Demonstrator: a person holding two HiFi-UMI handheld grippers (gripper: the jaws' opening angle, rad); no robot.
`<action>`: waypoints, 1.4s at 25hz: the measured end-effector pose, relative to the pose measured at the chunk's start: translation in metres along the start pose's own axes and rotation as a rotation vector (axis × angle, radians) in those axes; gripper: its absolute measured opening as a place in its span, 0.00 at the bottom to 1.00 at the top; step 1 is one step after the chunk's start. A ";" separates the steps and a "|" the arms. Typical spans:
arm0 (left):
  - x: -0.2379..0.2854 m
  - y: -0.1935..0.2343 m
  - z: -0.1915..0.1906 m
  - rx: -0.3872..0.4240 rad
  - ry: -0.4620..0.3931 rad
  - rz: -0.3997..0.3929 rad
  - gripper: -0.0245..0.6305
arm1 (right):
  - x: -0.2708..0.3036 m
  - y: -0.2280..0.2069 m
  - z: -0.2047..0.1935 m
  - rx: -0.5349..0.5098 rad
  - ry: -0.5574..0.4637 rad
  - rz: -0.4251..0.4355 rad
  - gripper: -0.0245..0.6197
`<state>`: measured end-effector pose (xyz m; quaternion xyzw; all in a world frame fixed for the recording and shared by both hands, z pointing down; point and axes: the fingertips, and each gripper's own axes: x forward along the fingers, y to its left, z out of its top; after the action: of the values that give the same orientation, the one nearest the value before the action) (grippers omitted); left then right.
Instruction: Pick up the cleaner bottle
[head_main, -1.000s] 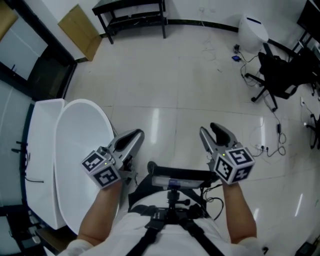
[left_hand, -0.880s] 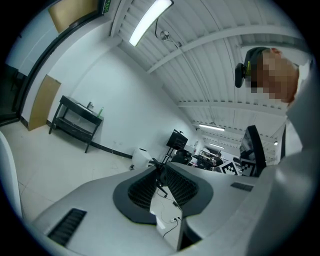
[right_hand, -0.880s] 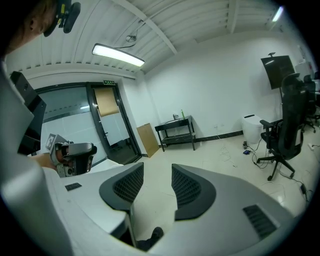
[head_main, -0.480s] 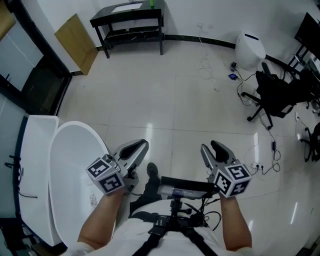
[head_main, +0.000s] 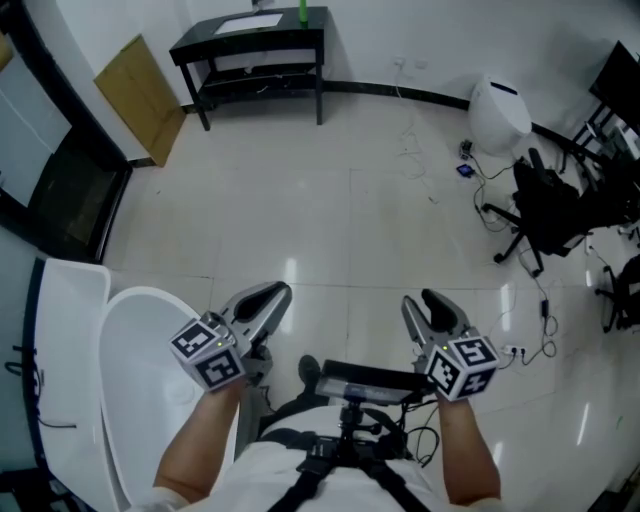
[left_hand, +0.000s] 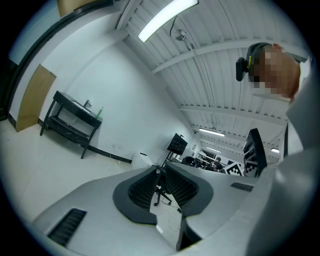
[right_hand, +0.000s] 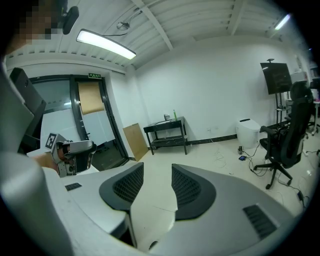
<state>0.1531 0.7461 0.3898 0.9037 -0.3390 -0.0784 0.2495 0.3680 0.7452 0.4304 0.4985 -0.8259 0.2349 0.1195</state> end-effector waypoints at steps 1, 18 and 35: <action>0.000 0.009 0.007 0.000 -0.004 0.000 0.11 | 0.009 0.002 0.004 -0.002 0.002 -0.003 0.31; 0.054 0.102 0.053 -0.006 -0.024 0.064 0.11 | 0.130 -0.032 0.060 -0.037 0.011 0.060 0.31; 0.200 0.160 0.105 -0.012 -0.081 0.175 0.12 | 0.243 -0.150 0.162 -0.084 0.036 0.177 0.31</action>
<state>0.1803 0.4709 0.3852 0.8652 -0.4260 -0.0948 0.2468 0.3907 0.4182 0.4362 0.4140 -0.8734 0.2186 0.1338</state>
